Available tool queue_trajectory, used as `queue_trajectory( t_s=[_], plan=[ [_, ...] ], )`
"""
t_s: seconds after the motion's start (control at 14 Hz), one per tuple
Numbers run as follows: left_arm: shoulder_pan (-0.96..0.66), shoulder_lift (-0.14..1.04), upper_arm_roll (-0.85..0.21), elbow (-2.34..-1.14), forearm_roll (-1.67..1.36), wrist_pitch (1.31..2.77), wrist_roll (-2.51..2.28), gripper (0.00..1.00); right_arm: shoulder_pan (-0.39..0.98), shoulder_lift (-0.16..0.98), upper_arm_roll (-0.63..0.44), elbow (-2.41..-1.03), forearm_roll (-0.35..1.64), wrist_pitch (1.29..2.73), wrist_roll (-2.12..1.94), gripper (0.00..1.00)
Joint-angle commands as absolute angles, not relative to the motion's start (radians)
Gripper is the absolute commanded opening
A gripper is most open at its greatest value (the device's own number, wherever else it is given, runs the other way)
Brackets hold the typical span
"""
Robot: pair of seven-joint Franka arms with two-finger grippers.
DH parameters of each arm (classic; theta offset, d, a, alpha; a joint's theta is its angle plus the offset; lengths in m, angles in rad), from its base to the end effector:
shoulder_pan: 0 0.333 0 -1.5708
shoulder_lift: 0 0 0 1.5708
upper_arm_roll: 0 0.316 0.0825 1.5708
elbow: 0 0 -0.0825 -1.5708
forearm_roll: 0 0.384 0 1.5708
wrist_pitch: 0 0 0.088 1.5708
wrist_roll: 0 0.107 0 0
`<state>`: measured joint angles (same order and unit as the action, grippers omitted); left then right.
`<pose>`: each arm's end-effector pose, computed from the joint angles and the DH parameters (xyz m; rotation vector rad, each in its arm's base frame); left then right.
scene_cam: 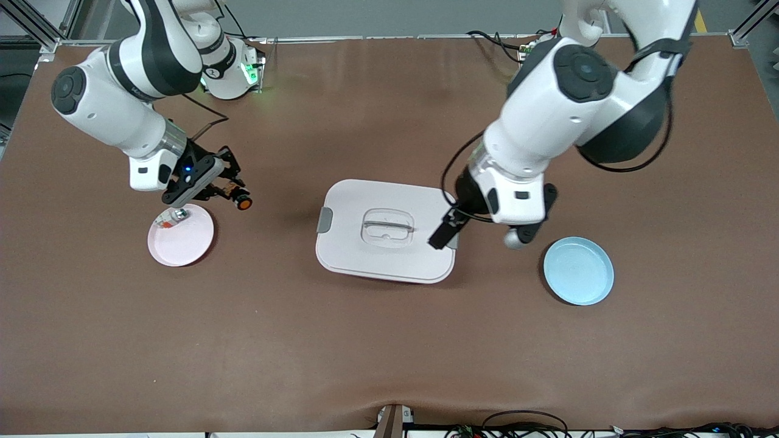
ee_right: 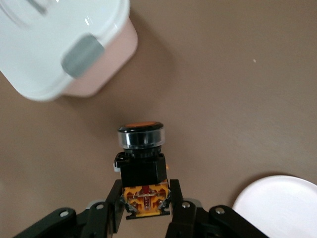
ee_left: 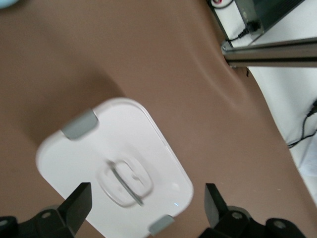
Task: Transfer orange switch to right arm and place
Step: 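Open the left gripper and withdraw it while the right gripper carries the switch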
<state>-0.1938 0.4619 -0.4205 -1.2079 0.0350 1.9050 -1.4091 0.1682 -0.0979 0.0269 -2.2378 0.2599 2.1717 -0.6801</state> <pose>0.6184 -0.3471 0.5606 2.5809 1.1719 0.0350 0.4996 0.1090 0.4150 -2.7450 -1.0505 -0.1213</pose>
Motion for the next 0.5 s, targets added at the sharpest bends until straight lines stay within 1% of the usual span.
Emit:
queue_trajectory(
  t_s=[0.0,0.14,0.28,0.43],
  plan=[
    [-0.102,0.42,-0.419,-1.235,0.054,1.807,-1.222,1.0,0.101,-0.112,0.041,-2.24,0.172,2.143,-0.803,0.0],
    [-0.06,0.411,-0.419,-1.238,0.113,1.74,-1.158,1.0,0.045,-0.115,0.041,-2.252,0.166,2.143,-0.933,0.0],
    [-0.055,0.405,-0.42,-1.243,0.21,1.703,-1.137,1.0,-0.018,-0.117,0.041,-2.258,0.132,2.148,-1.069,0.0],
    [-0.034,0.396,-0.42,-1.243,0.245,1.646,-1.047,1.0,-0.087,-0.115,0.041,-2.26,0.107,2.155,-1.193,0.0]
  ],
)
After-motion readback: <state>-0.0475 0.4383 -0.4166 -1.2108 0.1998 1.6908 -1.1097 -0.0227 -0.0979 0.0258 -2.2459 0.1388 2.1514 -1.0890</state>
